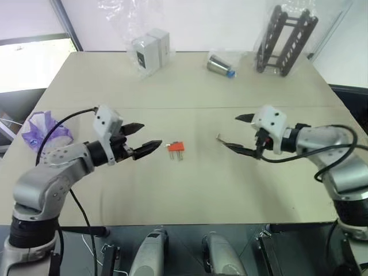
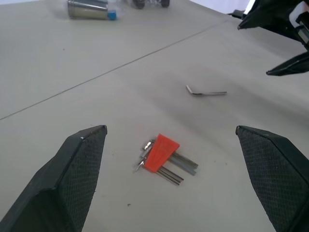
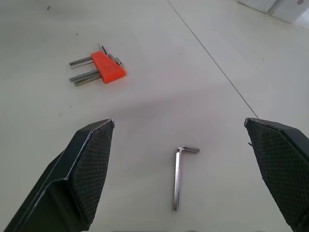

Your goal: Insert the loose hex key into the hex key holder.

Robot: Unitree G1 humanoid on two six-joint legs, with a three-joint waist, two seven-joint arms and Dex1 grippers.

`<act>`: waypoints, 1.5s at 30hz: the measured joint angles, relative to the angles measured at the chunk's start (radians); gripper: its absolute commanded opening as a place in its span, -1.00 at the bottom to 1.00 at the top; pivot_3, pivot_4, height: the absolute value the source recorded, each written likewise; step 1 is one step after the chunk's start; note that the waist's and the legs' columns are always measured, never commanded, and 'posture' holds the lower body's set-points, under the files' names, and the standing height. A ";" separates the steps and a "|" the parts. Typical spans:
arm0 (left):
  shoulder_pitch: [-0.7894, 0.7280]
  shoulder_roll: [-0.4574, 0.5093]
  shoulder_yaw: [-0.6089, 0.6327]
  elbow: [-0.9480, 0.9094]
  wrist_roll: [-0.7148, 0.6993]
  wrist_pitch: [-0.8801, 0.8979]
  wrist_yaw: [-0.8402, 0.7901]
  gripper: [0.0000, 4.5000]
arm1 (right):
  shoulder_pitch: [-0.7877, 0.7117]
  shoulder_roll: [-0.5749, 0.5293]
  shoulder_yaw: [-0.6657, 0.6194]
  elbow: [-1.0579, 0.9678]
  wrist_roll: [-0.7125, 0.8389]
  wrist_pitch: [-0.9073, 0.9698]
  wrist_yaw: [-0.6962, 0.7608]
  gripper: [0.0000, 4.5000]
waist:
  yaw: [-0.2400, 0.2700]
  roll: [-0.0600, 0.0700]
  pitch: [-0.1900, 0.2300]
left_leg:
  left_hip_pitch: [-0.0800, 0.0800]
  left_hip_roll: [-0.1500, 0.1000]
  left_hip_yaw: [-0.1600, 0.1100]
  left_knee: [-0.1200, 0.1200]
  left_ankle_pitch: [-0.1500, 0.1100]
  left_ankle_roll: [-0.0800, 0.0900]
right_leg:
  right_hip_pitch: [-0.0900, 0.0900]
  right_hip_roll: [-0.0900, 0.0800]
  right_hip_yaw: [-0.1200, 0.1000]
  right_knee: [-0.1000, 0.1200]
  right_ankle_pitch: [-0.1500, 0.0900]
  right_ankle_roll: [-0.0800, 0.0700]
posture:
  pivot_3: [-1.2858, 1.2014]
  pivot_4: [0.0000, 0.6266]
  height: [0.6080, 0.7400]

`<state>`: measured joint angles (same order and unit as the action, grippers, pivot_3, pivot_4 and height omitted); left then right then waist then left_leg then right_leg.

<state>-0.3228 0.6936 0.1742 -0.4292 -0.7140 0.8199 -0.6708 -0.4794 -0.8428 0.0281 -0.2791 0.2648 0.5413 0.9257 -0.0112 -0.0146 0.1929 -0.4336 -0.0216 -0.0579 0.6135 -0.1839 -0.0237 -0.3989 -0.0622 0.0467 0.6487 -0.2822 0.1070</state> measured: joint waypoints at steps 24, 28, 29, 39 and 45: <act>-0.025 0.023 0.005 0.013 -0.014 0.001 0.003 0.98 | -0.002 -0.026 0.006 0.017 -0.006 0.011 0.022 1.00 | 0.000 0.000 0.000 | 0.000 0.000 0.000 0.000 0.000 0.000 | 0.000 0.000 0.000 0.000 0.000 0.000 | 0.03 -0.52 1.00; -0.025 0.023 0.005 0.013 -0.014 0.004 0.003 0.98 | -0.002 -0.018 0.006 0.017 -0.006 0.015 0.019 1.00 | 0.000 0.000 0.000 | 0.000 0.000 0.000 0.000 0.000 0.000 | 0.000 0.000 0.000 0.000 0.000 0.000 | 0.03 -0.52 1.00; -0.024 0.023 0.005 0.013 -0.014 0.005 0.003 0.98 | -0.002 -0.012 0.007 0.017 -0.006 0.017 0.016 1.00 | 0.000 0.000 0.000 | 0.000 0.000 0.000 0.000 0.000 0.000 | 0.000 0.000 0.000 0.000 0.000 0.000 | 0.03 -0.52 1.00; 0.007 0.011 -0.005 -0.002 -0.014 0.006 0.025 0.98 | -0.019 0.167 0.063 0.032 0.012 0.041 -0.039 1.00 | -0.005 0.000 0.000 | 0.000 0.001 0.000 0.000 0.000 0.000 | 0.000 0.000 0.000 0.001 0.001 0.002 | 0.03 -0.52 1.00; 0.032 0.006 -0.025 -0.005 -0.009 0.006 0.023 0.98 | -0.174 0.344 0.225 0.345 -0.111 -0.141 -0.074 1.00 | -0.008 0.000 0.000 | 0.002 0.000 0.001 0.000 0.000 0.000 | 0.000 0.001 0.001 0.001 0.001 0.002 | 0.03 -0.52 1.00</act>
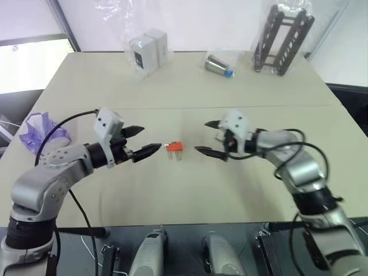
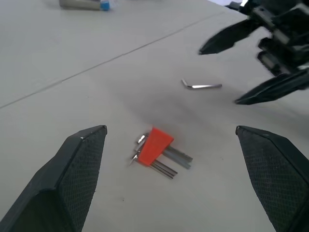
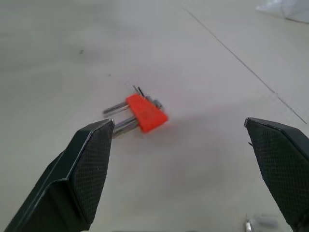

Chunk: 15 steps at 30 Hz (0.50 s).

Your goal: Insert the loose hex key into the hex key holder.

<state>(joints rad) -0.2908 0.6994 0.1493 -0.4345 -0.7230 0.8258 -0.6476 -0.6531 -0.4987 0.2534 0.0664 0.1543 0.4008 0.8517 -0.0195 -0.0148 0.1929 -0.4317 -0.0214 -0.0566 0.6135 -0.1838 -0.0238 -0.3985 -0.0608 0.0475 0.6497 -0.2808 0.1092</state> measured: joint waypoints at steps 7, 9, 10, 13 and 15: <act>0.011 -0.001 -0.008 -0.017 0.004 0.002 0.020 0.98 | -0.094 0.079 0.076 0.345 -0.125 -0.230 0.024 1.00 | 0.003 0.000 0.000 | 0.000 -0.001 -0.001 -0.001 0.000 0.000 | 0.000 -0.001 -0.001 -0.001 0.001 0.001 | 0.03 -0.52 1.00; 0.015 -0.002 -0.008 -0.028 0.003 0.004 0.025 0.98 | -0.106 0.090 0.092 0.394 -0.153 -0.275 0.034 1.00 | 0.002 0.000 0.000 | 0.000 -0.001 -0.001 -0.002 0.000 0.000 | 0.000 0.000 -0.001 0.000 0.001 0.001 | 0.03 -0.52 1.00; 0.021 -0.002 -0.006 -0.036 0.002 0.009 0.031 0.98 | -0.110 0.094 0.096 0.414 -0.163 -0.291 0.041 1.00 | 0.001 0.000 0.000 | 0.000 0.000 -0.001 -0.001 0.000 0.000 | 0.000 0.000 -0.001 0.000 0.001 0.001 | 0.03 -0.52 1.00; 0.034 -0.002 -0.004 -0.041 0.001 0.015 0.042 0.98 | -0.119 0.111 0.095 0.442 -0.173 -0.318 0.053 1.00 | -0.001 0.000 0.000 | 0.001 0.000 -0.001 -0.002 0.000 0.000 | 0.000 0.001 -0.001 0.001 0.001 0.001 | 0.03 -0.52 1.00; 0.038 -0.001 0.001 -0.042 0.000 0.016 0.044 0.98 | -0.120 0.124 0.092 0.450 -0.176 -0.322 0.056 1.00 | -0.001 0.000 0.000 | 0.001 0.000 -0.001 -0.002 0.000 0.000 | 0.000 0.001 -0.001 0.001 0.001 0.001 | 0.03 -0.52 1.00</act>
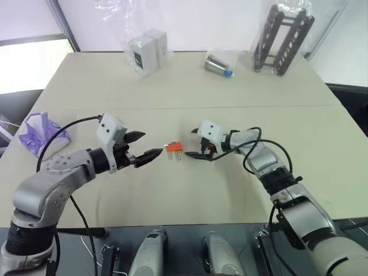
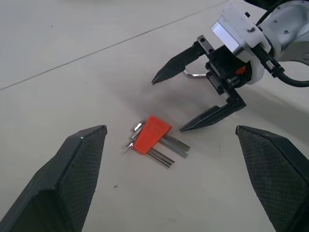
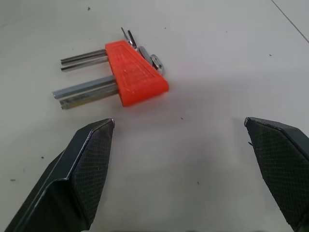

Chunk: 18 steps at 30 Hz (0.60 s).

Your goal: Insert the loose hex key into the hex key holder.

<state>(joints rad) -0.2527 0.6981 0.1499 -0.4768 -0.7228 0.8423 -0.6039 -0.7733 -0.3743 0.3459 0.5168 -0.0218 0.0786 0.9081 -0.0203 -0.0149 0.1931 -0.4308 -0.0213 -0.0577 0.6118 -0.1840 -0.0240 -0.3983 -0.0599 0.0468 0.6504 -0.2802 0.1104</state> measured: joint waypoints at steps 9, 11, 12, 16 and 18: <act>0.005 0.002 0.022 -0.011 -0.006 0.004 0.013 0.98 | -0.001 0.080 0.001 0.013 -0.018 0.003 0.000 1.00 | 0.000 0.000 0.000 | 0.000 0.000 0.000 0.000 0.000 0.000 | 0.000 0.000 0.000 0.000 0.000 0.000 | 0.03 -0.52 1.00; 0.005 0.002 0.022 -0.011 -0.006 0.004 0.014 0.98 | -0.007 0.084 0.001 0.021 -0.024 0.003 0.000 1.00 | 0.000 0.000 0.000 | 0.000 0.000 0.000 0.000 0.000 0.000 | 0.000 0.000 0.000 0.000 0.000 0.000 | 0.03 -0.52 1.00; 0.005 0.002 0.022 -0.011 -0.006 0.004 0.015 0.98 | -0.012 0.086 0.001 0.029 -0.030 0.001 0.000 1.00 | 0.000 0.000 0.000 | 0.000 0.000 0.000 0.000 0.000 0.000 | 0.000 0.000 0.000 0.000 0.000 0.000 | 0.03 -0.52 1.00; 0.005 0.003 0.022 -0.011 -0.006 0.004 0.016 0.98 | -0.020 0.089 0.001 0.060 -0.036 -0.022 0.000 1.00 | 0.000 0.000 0.000 | 0.004 0.000 0.000 -0.001 0.000 0.000 | 0.003 0.000 0.000 0.000 0.000 0.000 | 0.03 -0.52 1.00; 0.005 0.003 0.022 -0.014 -0.006 0.004 0.016 0.98 | -0.024 0.088 0.001 0.072 -0.039 -0.028 0.000 1.00 | 0.000 0.000 0.000 | 0.005 0.000 0.000 -0.001 0.000 0.000 | 0.004 0.000 0.000 0.000 0.000 0.000 | 0.03 -0.52 1.00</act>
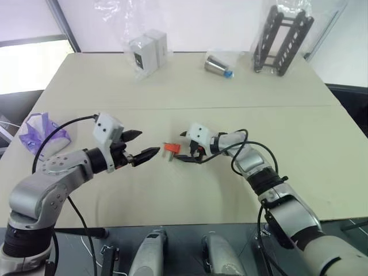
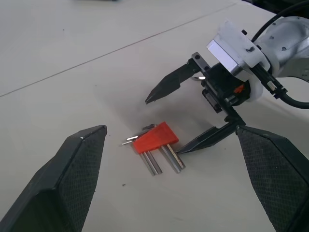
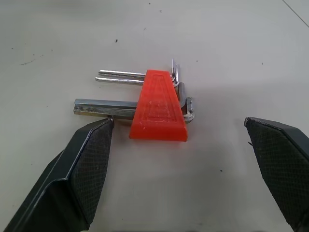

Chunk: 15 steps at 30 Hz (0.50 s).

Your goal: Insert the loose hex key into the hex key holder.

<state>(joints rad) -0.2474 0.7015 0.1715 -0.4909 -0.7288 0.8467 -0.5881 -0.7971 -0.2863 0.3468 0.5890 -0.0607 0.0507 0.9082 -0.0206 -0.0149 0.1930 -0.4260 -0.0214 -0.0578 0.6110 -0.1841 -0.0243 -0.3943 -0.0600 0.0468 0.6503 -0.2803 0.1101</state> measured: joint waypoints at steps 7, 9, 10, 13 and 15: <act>-0.002 0.000 -0.002 -0.001 0.001 0.000 0.000 1.00 | -0.002 -0.003 -0.003 0.013 -0.001 -0.006 0.000 0.76 | 0.002 0.000 0.000 | 0.001 0.000 0.000 0.000 0.000 0.000 | 0.001 0.000 0.000 0.000 0.000 0.000 | 0.03 -0.52 1.00; -0.004 0.000 -0.004 -0.001 0.002 0.000 0.000 1.00 | -0.001 -0.002 -0.002 0.016 -0.001 -0.006 0.002 0.40 | 0.003 0.000 0.000 | 0.001 0.000 0.000 0.000 0.000 0.000 | 0.001 0.000 0.000 0.000 0.000 0.000 | 0.03 -0.52 1.00; -0.005 0.000 -0.004 -0.001 0.003 0.000 0.000 1.00 | -0.001 -0.002 -0.002 0.019 -0.001 -0.006 0.002 0.19 | 0.003 0.000 0.000 | 0.001 0.000 0.000 0.000 0.000 0.000 | 0.001 0.000 0.000 0.000 0.000 0.000 | 0.03 -0.52 1.00; -0.017 0.000 -0.008 0.000 0.010 0.000 0.000 1.00 | 0.003 0.002 -0.001 0.022 -0.001 -0.006 0.001 -0.43 | 0.004 0.000 0.000 | 0.001 0.000 0.000 0.001 0.000 0.000 | 0.002 0.000 0.000 0.000 0.000 -0.001 | 0.03 -0.52 1.00; -0.024 0.000 -0.009 0.000 0.014 0.000 -0.001 1.00 | 0.003 0.003 -0.001 0.022 -0.002 -0.006 -0.001 -0.54 | 0.004 0.000 0.000 | 0.001 0.000 0.000 0.000 0.000 0.000 | 0.002 0.000 0.000 0.000 0.000 -0.001 | 0.03 -0.52 1.00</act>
<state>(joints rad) -0.2712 0.7018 0.1623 -0.4910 -0.7151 0.8464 -0.5888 -0.7942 -0.2832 0.3460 0.6108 -0.0623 0.0450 0.9071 -0.0168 -0.0148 0.1928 -0.4249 -0.0217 -0.0581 0.6114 -0.1839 -0.0246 -0.3927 -0.0604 0.0468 0.6502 -0.2806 0.1095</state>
